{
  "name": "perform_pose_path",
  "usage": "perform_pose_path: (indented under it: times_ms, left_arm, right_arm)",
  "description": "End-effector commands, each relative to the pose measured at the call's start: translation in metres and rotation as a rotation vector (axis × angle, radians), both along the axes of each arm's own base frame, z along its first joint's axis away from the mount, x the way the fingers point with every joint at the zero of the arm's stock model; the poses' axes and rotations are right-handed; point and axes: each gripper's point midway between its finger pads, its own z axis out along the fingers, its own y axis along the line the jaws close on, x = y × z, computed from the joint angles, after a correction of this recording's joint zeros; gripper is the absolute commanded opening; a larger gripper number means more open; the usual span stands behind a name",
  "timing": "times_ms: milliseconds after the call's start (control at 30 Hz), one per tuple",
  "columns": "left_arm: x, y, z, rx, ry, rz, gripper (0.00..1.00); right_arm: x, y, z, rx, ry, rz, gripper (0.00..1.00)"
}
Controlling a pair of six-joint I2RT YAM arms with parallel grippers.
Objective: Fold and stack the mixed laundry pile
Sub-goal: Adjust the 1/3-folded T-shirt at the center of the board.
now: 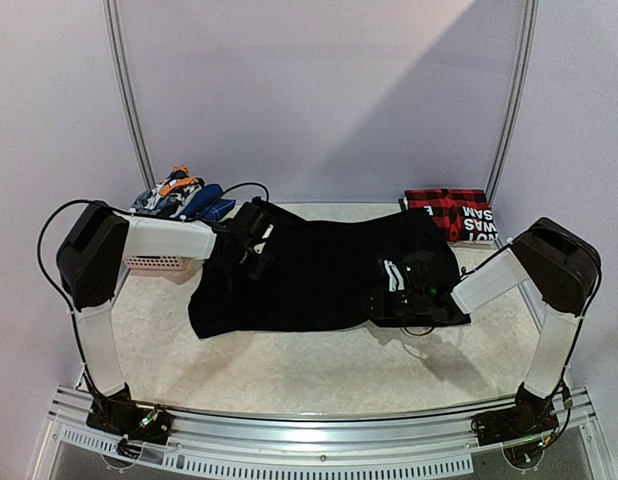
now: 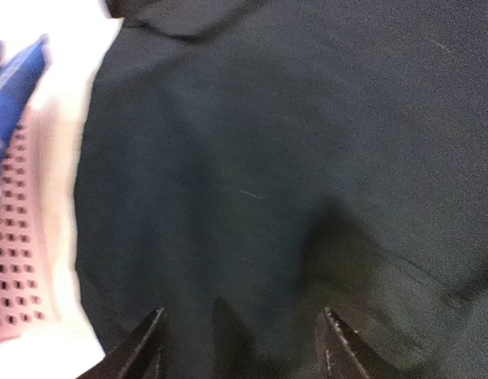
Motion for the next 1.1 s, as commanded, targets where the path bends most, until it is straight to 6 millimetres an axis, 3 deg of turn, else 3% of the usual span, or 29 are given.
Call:
perform_pose_path:
  times_ms: [0,133,433,733,1067]
  left_arm:
    - [0.022,0.04,0.013,0.01,-0.051,0.171,0.7]
    - [0.011,0.031,0.021,-0.055,-0.029,0.112,0.75]
    - [-0.038,-0.009,0.007,-0.244,0.178,-0.09,0.71]
    - [-0.071,-0.035,-0.009,-0.102,0.236,-0.193,0.55]
    - [-0.076,-0.036,-0.034,-0.05,0.267,-0.19,0.47]
  right_arm:
    - [-0.022,-0.014,-0.043,-0.082,0.138,-0.004,0.31]
    - [-0.027,-0.017,-0.047,-0.09,0.159,-0.009,0.31]
    - [-0.041,-0.045,-0.047,-0.195,0.184,-0.062,0.3]
    - [-0.043,-0.046,-0.039,-0.182,0.18,-0.066,0.3]
    - [-0.049,-0.046,-0.043,-0.188,0.196,-0.062,0.3]
